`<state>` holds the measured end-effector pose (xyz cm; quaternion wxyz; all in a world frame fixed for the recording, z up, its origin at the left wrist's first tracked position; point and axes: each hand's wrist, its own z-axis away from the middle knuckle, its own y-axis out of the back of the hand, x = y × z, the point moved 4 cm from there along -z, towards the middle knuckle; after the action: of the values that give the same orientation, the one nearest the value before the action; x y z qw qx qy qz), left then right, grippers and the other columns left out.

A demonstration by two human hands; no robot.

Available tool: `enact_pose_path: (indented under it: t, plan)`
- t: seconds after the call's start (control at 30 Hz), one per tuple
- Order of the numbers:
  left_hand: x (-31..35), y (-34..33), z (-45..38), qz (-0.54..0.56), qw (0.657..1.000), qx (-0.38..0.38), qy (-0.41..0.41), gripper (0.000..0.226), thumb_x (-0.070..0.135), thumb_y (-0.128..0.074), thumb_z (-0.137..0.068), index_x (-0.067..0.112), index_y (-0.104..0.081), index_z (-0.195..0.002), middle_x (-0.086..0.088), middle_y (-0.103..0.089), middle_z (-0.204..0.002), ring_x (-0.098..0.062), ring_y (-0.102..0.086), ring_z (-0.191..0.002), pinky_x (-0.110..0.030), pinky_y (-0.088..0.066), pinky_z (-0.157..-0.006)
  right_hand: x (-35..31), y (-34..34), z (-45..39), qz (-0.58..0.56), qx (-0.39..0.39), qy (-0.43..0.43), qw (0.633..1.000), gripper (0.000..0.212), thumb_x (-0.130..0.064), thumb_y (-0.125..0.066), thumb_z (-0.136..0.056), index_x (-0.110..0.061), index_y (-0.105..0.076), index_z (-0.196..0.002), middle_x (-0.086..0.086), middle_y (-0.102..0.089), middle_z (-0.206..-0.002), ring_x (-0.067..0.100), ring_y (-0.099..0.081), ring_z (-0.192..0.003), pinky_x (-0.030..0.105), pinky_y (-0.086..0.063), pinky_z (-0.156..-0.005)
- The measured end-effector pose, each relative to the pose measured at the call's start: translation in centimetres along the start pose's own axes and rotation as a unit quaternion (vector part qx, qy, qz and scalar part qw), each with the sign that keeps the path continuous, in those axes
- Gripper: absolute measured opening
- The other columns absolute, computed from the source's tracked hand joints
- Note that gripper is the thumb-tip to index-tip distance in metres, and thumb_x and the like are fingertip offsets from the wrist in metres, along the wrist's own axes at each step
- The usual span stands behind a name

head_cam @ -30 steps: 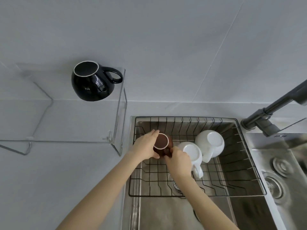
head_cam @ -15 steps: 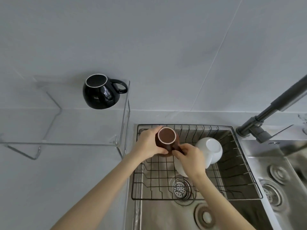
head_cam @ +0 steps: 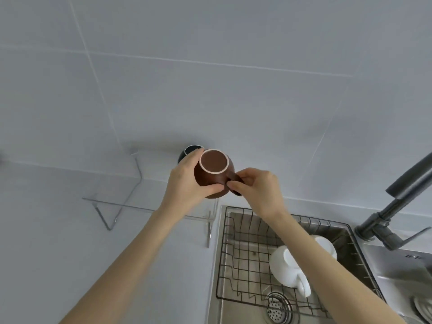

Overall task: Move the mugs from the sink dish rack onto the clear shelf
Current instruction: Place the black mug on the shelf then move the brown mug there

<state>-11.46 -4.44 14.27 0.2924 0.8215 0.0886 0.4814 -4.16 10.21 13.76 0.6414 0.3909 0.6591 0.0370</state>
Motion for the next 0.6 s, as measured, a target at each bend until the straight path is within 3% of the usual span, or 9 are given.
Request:
enact_pose_path:
  t: [0.23,0.47,0.6]
  plan:
    - [-4.5,2.6,1.7,-0.027,0.994,0.081,0.071,0.072,0.030,-0.085,-0.049,0.020,-0.056,-0.114,0.001,-0.064,-0.115,-0.018,-0.057,-0.107,-0.024,-0.041,-0.086,-1.9,-5.2,-2.1,0.008,-0.118,0.008,0.993,0.015,-0.011,-0.072,-0.074,-0.005,-0.072,-0.087,0.017,-0.076,-0.089,0.021,-0.066,-0.077,0.034,-0.054,-0.079]
    - [-6.8,1.3,2.2,-0.010,0.991,0.069,0.116,0.072,0.026,-0.085,-0.050,0.014,-0.057,-0.115,-0.002,-0.065,-0.115,-0.021,-0.058,-0.108,-0.020,-0.036,-0.085,-0.6,-7.3,-2.3,0.039,-0.120,0.001,0.992,0.016,-0.009,-0.072,-0.072,-0.002,-0.072,-0.086,0.019,-0.075,-0.089,0.032,-0.068,-0.087,0.048,-0.054,-0.085]
    - [-7.7,0.7,2.3,-0.009,0.988,0.057,0.140,0.074,0.034,-0.084,-0.049,0.016,-0.056,-0.115,-0.003,-0.067,-0.113,-0.023,-0.060,-0.106,-0.035,-0.047,-0.093,-0.3,-7.4,-2.3,0.056,-0.108,0.006,0.993,0.013,-0.006,-0.070,-0.072,0.000,-0.072,-0.084,0.019,-0.075,-0.087,0.031,-0.068,-0.086,0.046,-0.055,-0.085]
